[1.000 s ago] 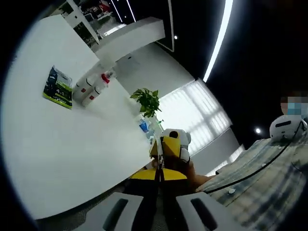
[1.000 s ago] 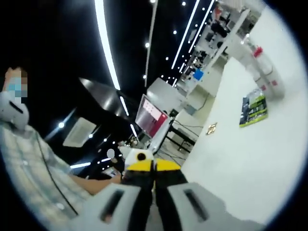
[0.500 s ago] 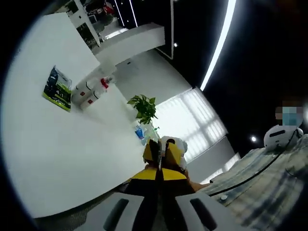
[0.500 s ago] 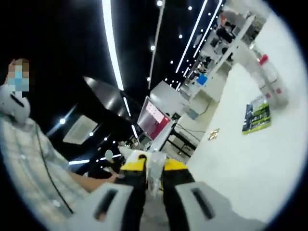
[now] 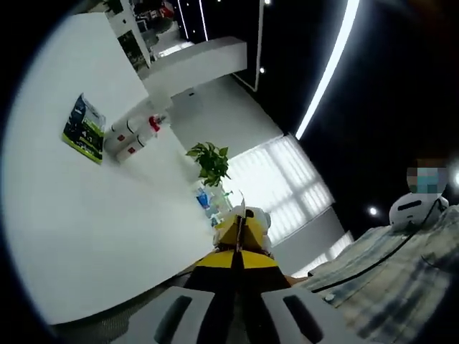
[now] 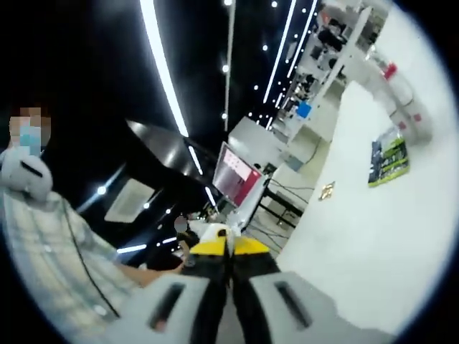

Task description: Arrange the skincare products in the storage area until every visible bottle or jar stands upright without overlapping.

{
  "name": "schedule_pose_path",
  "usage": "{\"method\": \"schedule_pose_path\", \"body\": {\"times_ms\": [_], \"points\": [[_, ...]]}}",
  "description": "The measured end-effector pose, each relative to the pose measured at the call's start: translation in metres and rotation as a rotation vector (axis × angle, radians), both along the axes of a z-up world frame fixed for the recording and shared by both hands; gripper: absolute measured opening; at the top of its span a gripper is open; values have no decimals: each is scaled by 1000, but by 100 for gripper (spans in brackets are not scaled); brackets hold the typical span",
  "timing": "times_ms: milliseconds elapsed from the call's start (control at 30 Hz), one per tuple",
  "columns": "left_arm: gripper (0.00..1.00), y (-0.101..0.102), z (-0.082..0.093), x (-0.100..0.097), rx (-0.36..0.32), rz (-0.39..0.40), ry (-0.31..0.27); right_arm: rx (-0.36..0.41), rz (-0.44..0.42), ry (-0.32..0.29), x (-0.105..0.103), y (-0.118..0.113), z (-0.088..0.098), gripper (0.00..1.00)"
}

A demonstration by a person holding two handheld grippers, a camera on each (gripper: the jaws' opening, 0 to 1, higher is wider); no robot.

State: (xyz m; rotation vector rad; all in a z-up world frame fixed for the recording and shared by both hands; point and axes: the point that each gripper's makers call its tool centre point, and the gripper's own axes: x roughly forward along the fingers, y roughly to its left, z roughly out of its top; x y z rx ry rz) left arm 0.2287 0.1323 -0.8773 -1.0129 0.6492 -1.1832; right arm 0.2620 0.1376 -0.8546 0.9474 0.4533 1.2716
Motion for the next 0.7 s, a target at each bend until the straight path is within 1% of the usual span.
{"method": "schedule_pose_path", "body": {"times_ms": [33, 133, 200, 233, 333, 467, 500, 533, 600, 633, 667, 700], "points": [[0, 0, 1, 0, -1, 3, 1, -2, -5, -28, -1, 1, 2, 1], [0, 3, 1, 3, -13, 18, 4, -12, -39, -44, 4, -1, 3, 8], [0, 7, 2, 5, -29, 32, 11, -11, -62, -45, 8, -7, 1, 1], [0, 7, 2, 6, -32, 37, 16, 1, -44, -26, 7, -9, 2, 1], [0, 5, 1, 6, -22, 33, 18, -30, -61, -51, 5, -8, 1, 0], [0, 4, 2, 6, -22, 32, 33, -15, -50, -28, 6, -9, 2, 1], [0, 4, 3, 6, -27, 34, 51, -12, -52, -28, 7, -11, 3, 1], [0, 4, 8, 6, -33, 40, 54, -15, -67, -23, 11, -15, 5, 4], [0, 3, 12, 4, -6, 41, 32, -26, -102, -37, 17, -23, 10, 13], [0, 4, 12, 6, 1, 45, 41, -31, -126, -61, 20, -28, 14, 16], [0, 5, 12, 6, 13, 39, 46, -48, -128, -74, 20, -33, 15, 17], [0, 6, 11, 7, 27, 38, 47, -97, -128, -102, 20, -38, 11, 17]]}}
